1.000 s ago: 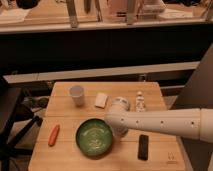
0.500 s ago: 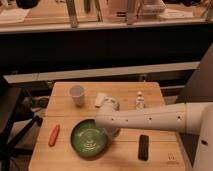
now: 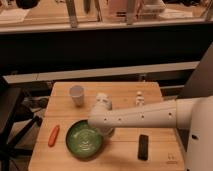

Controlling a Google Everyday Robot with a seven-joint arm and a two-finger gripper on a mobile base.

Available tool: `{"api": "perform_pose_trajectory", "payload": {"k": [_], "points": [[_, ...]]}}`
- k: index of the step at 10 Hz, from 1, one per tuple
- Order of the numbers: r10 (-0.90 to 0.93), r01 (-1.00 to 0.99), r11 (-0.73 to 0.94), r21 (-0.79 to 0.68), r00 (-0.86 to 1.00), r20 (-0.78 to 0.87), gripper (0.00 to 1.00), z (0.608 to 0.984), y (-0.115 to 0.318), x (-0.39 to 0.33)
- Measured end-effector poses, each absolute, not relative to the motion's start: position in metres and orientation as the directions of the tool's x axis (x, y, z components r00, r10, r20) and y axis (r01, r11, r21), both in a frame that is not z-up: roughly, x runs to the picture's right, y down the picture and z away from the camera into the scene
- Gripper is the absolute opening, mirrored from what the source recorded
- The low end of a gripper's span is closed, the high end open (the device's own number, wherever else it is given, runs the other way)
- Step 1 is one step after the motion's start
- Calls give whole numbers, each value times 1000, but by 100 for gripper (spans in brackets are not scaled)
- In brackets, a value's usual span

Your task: Push the ceramic bowl across the table

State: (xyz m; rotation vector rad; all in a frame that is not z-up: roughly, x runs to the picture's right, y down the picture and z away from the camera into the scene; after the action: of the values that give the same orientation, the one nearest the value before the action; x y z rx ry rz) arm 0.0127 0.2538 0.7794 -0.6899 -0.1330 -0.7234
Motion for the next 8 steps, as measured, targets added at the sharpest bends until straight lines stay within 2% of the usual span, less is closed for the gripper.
{"api": "perform_pose_trajectory", "payload": {"k": [8], "points": [[-615, 730, 468, -498, 674, 410, 5, 777, 252, -33]]}}
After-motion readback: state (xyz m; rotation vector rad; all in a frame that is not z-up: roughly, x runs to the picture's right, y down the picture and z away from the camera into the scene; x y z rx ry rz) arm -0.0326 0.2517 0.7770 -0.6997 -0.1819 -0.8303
